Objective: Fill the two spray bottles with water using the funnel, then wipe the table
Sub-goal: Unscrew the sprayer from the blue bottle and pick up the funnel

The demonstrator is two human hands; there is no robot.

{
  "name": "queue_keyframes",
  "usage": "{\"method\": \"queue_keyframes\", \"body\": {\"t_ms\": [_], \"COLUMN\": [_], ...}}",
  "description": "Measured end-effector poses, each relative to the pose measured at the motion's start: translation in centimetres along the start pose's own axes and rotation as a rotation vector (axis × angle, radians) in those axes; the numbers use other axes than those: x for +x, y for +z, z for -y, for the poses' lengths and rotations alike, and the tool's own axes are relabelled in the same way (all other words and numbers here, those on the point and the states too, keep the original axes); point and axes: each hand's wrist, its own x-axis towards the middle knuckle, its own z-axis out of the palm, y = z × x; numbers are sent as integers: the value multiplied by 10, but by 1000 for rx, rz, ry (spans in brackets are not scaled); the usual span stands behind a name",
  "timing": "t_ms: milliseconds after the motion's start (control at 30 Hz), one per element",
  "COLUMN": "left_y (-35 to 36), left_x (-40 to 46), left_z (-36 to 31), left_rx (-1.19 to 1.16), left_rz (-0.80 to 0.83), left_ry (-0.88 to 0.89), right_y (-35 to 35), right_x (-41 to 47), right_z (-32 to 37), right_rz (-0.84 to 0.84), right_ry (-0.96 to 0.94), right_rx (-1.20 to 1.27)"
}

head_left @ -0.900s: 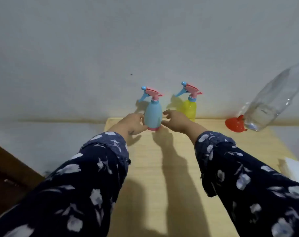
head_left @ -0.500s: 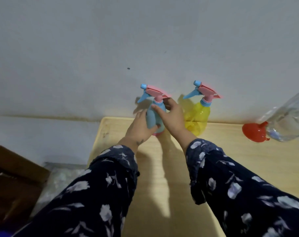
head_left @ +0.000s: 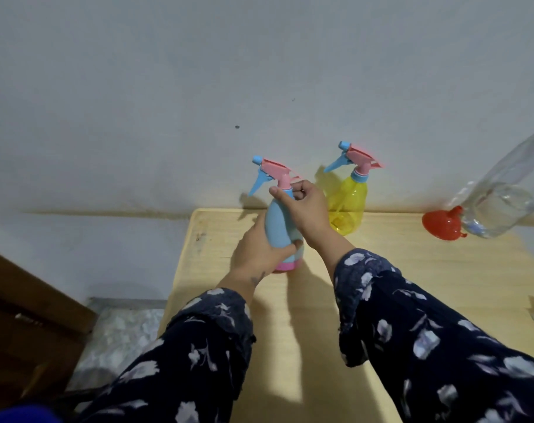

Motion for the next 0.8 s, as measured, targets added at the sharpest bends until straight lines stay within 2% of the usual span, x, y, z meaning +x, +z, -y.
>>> {"method": "queue_keyframes", "body": {"t_ms": [200,300,400,567,700,800], "left_y": [-8,-8,-7,-11,-9,-2], "left_x": [-51,-81,-111,-156,-183,-196], "left_z": [5,7,6,1,-9,-16], "left_rx": [-162,-159,-133,-24,145,180], "left_rz": [110,132,135,93,80,71], "left_ry": [-19,0,33,48,78,79], "right_y": [-19,-22,-28,-43,-50,-65], "right_x": [-54,-91,-126,-176,-202,-216], "right_z": [10,11,15,26,26,30], "right_rz": [199,101,-15,37,-123,-118], "right_ry": [28,125,90,102,143,142], "right_rx": [14,134,148,169,178,195]}}
